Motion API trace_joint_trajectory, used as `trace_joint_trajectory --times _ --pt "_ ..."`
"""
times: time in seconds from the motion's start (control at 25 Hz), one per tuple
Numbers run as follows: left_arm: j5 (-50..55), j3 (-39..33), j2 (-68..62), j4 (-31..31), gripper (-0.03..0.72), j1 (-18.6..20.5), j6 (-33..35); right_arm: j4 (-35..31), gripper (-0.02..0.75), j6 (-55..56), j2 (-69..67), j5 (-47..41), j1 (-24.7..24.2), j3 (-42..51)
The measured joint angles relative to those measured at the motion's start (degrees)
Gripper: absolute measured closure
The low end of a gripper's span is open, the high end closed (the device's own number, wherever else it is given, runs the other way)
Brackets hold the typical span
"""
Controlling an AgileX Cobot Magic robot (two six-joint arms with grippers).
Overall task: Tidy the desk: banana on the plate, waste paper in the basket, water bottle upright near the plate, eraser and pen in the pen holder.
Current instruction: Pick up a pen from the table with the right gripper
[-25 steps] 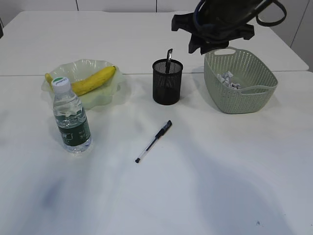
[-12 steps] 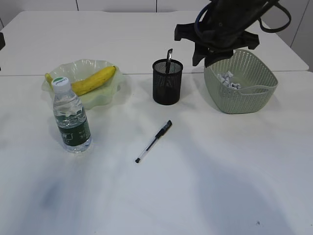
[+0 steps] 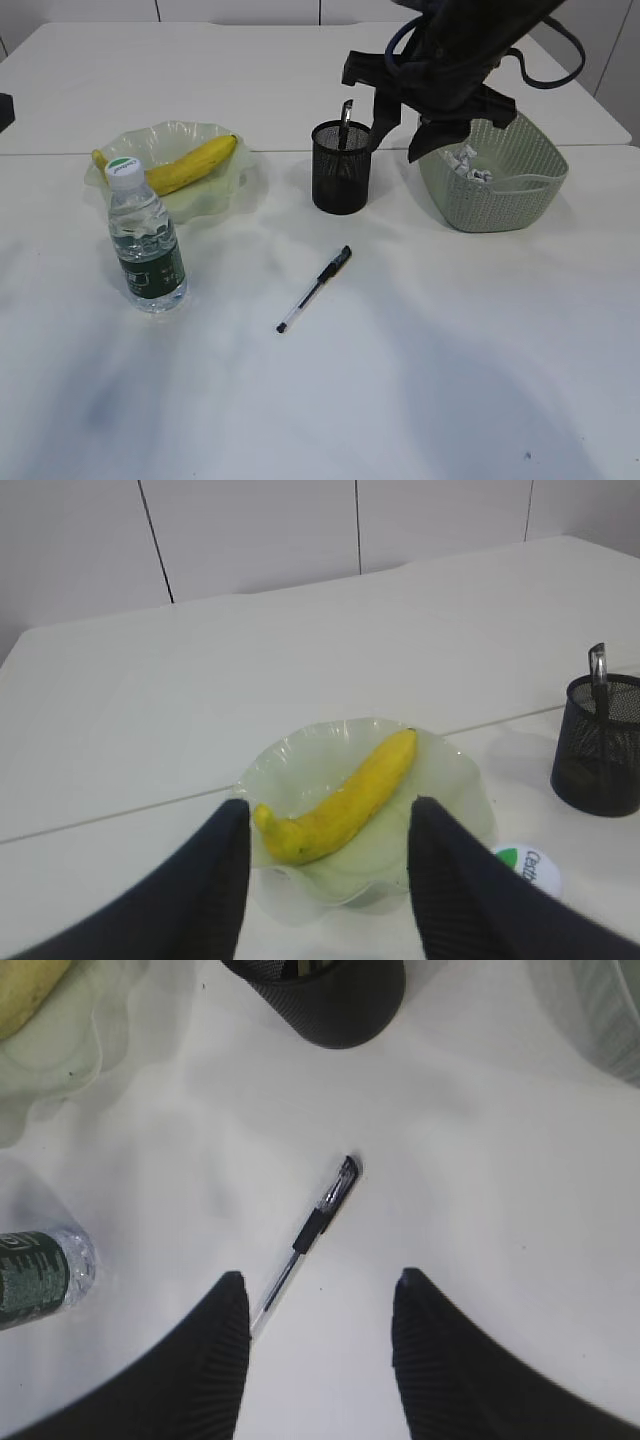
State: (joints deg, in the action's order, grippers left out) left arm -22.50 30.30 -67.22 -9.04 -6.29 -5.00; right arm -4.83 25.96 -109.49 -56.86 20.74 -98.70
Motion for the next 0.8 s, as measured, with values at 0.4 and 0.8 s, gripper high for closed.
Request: trace_joint_trajectory --times 0.4,0.8 --pt "2.3 0.0 0.09 2.7 0.254 0.0 0.25 -7.19 0.381 1.71 -1.91 -2.54 0.0 0.0" --pt "3.86 0.0 0.09 2.7 0.253 0.0 0.25 -7.4 0.381 1.82 -1.91 -2.3 0.0 0.0"
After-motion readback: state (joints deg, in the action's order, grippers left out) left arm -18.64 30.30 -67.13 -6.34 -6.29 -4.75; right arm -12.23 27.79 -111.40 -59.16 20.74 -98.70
